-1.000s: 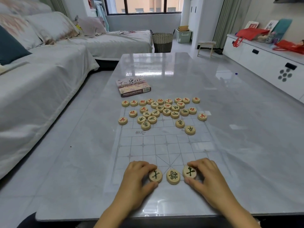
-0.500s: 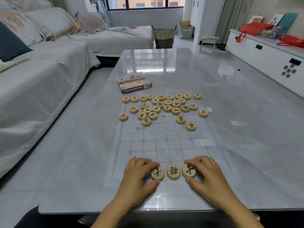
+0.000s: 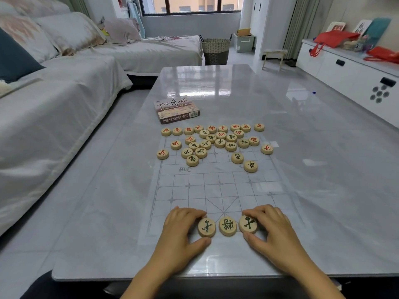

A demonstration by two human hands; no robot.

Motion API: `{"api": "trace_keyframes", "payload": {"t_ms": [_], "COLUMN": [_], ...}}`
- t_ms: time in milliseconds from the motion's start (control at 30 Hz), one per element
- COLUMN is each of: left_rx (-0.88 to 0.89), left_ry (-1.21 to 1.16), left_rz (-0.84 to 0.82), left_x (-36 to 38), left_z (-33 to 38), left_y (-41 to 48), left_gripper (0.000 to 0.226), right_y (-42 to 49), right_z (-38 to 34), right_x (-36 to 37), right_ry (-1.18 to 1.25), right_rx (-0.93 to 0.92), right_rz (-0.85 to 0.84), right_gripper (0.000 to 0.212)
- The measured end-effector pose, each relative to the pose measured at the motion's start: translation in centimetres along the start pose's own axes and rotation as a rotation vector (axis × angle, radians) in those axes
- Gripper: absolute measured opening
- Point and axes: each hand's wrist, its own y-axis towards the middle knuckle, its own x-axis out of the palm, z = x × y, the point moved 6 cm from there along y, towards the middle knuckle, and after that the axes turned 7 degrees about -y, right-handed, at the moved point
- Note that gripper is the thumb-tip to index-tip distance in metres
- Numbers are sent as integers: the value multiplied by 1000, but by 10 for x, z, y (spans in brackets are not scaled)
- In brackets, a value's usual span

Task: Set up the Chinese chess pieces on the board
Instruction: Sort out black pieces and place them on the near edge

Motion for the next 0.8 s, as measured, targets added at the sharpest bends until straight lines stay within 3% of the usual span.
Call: {"api": "trace_keyframes", "payload": {"t_ms": [333, 500, 700, 800], "left_rx": [-14, -117, -148, -174], "left_ry": [0, -223, -263, -197], "left_rz": [-19, -11, 103, 185], "left_x": [1, -5, -20, -36], "left_z": [-2, -6, -16, -28], "left_y": [-1, -1, 15, 40], "left_gripper": [50, 39, 30, 28], "right_y": [-1, 0, 11, 32], "right_z": [1, 6, 16, 25], "right_x": [0, -4, -12, -24], "right_ry": [30, 145, 433, 417], "right_rx": [28, 90, 233, 251], "right_rz": [-14, 33, 81, 149], "right_gripper": [47, 37, 22, 17]}}
